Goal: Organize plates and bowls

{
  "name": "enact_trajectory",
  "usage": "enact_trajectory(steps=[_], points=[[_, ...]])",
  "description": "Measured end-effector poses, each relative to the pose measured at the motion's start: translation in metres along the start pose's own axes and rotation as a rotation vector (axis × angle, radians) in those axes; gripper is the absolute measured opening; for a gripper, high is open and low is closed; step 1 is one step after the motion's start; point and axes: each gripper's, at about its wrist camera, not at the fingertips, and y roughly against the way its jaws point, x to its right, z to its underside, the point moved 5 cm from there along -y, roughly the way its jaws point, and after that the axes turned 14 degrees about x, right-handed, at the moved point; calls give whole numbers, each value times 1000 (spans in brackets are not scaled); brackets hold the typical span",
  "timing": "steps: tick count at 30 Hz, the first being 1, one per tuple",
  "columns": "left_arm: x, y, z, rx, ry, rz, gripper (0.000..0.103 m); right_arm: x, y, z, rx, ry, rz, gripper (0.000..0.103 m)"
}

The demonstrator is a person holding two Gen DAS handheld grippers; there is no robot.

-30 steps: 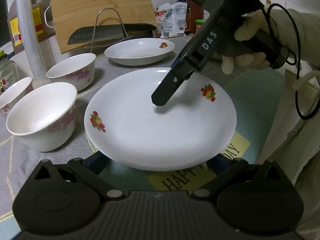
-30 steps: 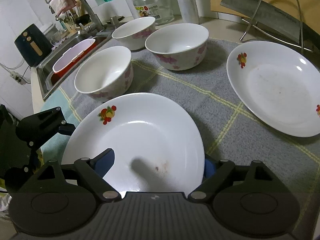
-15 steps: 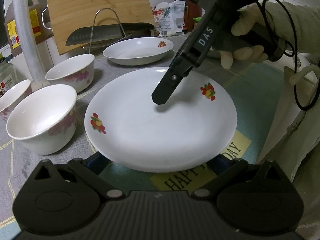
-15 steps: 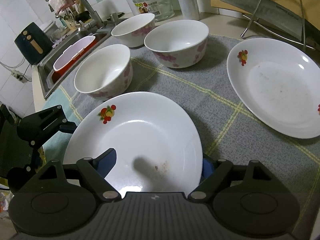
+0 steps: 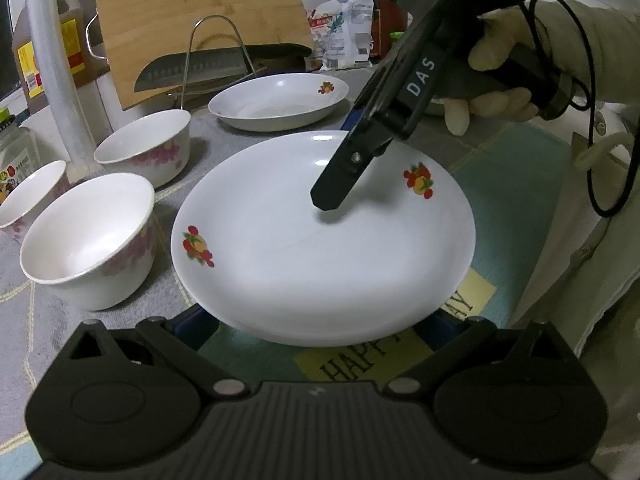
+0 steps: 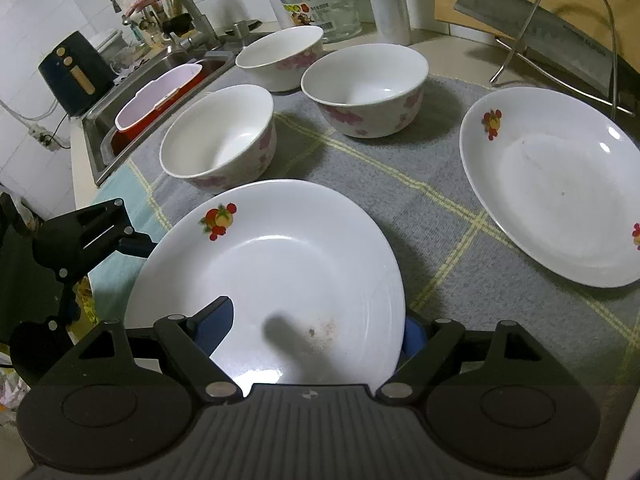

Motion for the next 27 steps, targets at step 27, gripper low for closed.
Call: enact_trajectory(steps=[27], points=[[63, -49, -61, 37, -27, 2, 102, 60, 96, 12, 74, 21, 28, 88]])
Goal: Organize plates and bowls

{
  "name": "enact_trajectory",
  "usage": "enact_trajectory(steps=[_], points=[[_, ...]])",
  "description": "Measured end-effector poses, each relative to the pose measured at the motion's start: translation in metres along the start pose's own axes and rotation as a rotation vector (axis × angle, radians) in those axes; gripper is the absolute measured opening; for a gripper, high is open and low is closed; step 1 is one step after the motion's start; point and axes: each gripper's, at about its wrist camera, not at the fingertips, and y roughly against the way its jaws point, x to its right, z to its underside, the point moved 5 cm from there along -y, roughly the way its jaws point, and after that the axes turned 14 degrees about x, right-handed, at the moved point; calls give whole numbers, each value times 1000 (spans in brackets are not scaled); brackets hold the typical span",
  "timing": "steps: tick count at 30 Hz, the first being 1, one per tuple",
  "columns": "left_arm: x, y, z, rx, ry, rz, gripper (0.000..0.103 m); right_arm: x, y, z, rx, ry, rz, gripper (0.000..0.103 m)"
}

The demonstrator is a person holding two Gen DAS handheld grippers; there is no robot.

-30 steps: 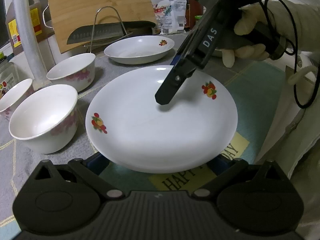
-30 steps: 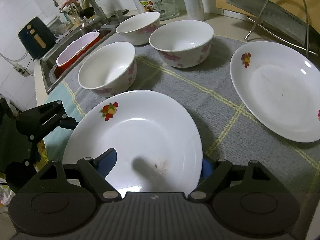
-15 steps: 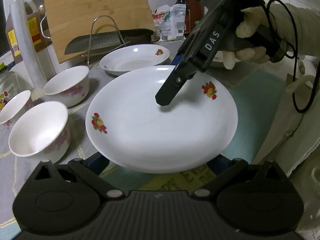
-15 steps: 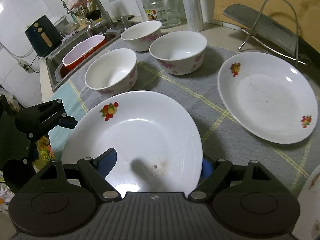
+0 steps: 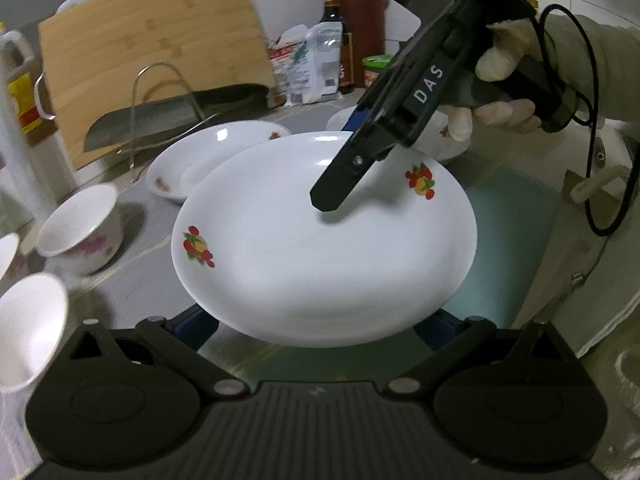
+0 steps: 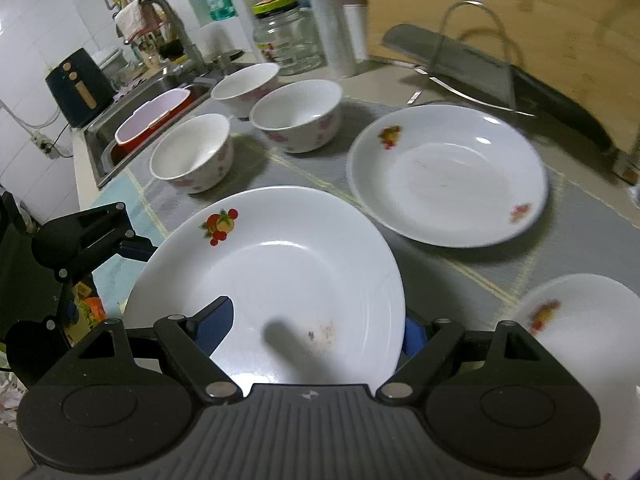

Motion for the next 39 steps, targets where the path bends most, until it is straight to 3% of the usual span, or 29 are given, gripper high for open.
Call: enact_trajectory(steps=[24, 39], points=[[51, -90, -56, 25, -65, 141, 102, 101, 84, 26, 84, -80, 140, 88], [63, -132, -69, -4, -78, 181, 102, 143, 95, 39, 102, -132, 182, 88]])
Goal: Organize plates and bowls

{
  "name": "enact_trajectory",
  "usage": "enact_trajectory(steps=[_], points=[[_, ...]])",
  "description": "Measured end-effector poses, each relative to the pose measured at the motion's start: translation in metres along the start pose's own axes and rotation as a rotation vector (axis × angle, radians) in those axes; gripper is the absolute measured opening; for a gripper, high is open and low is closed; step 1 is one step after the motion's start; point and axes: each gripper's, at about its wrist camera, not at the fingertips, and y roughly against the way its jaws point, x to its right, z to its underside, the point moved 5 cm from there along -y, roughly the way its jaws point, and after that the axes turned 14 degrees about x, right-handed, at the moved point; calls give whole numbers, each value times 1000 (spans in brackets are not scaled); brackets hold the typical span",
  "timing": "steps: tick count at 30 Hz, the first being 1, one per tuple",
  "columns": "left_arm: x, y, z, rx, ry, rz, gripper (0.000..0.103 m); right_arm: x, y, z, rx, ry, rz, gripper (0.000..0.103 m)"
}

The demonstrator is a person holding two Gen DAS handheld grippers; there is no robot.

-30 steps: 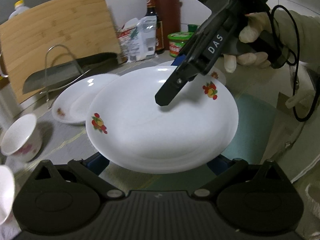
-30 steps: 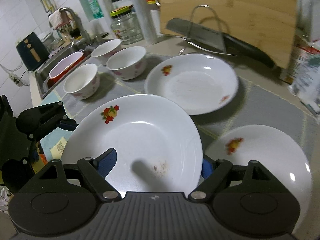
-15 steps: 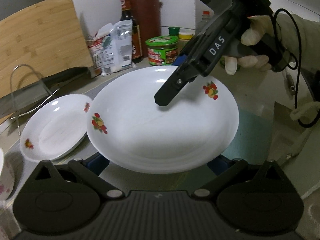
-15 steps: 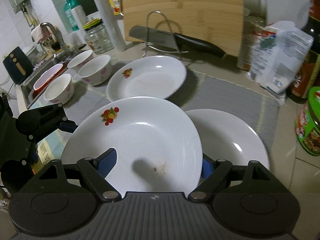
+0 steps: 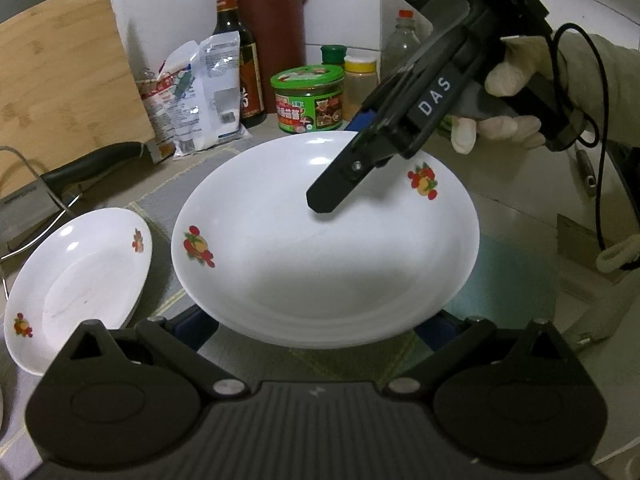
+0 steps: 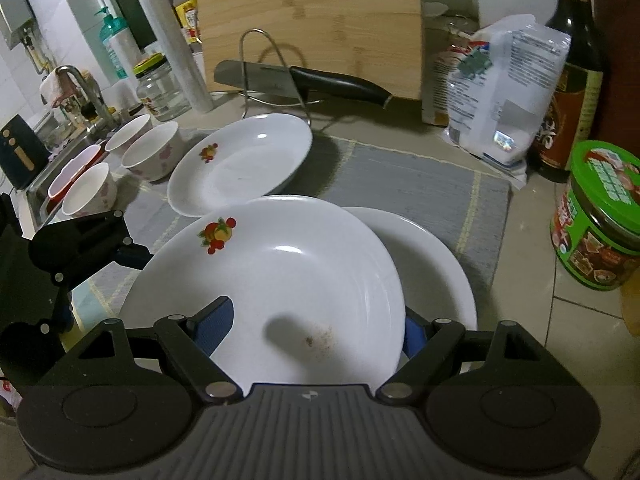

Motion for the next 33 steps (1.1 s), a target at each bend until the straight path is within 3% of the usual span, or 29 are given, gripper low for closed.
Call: enact_trajectory(steps=[33], points=[[-7, -35, -6, -123, -41, 4, 102, 25, -13, 14, -44, -47, 32, 89]])
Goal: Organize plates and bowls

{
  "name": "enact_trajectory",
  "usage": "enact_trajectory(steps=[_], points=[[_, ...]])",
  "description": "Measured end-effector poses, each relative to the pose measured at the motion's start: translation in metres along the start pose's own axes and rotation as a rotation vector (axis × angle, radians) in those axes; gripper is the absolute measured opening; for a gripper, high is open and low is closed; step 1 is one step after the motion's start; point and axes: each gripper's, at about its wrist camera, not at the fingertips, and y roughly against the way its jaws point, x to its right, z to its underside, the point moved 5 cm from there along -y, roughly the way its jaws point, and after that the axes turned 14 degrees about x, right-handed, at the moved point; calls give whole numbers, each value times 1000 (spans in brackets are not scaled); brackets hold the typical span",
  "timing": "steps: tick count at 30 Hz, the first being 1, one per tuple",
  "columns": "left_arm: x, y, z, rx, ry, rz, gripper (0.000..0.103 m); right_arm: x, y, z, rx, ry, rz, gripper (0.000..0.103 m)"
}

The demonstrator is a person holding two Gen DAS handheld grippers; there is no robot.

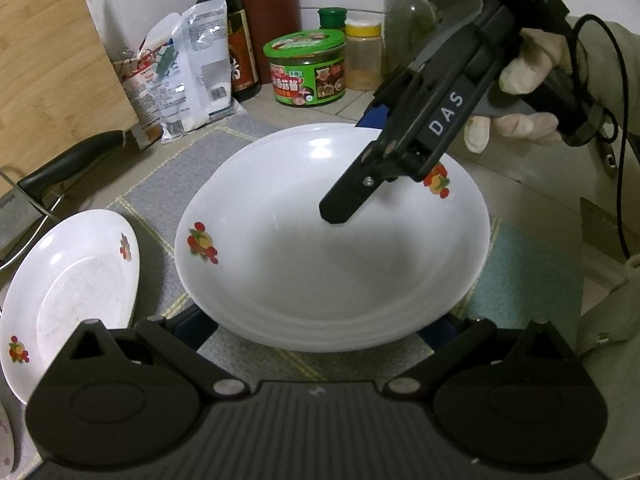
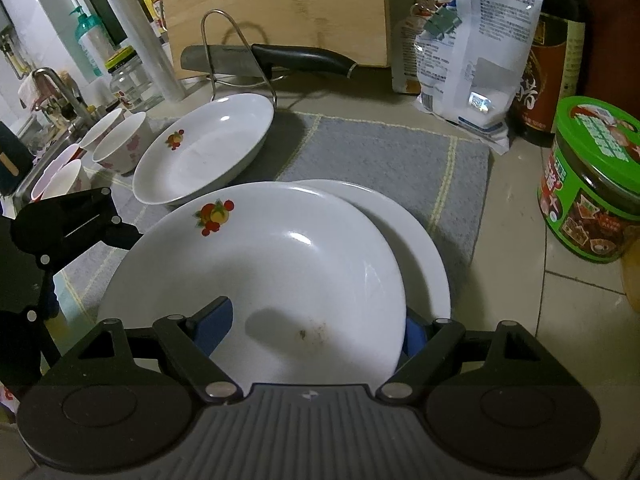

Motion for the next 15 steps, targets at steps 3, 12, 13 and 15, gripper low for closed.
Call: enact_trajectory(steps=[3, 12, 13, 15], points=[[-1, -1, 0, -4, -11, 1, 102, 0, 1, 1, -4, -13, -1, 92], [-2, 0, -1, -9, -31, 2, 102, 0, 5, 2, -6, -34, 10, 96], [-2, 0, -2, -8, -33, 2, 102, 0, 6, 2, -6, -36, 13, 96], [-2, 1, -2, -9, -37, -4, 102, 0, 9, 2, -3, -34, 19, 96]])
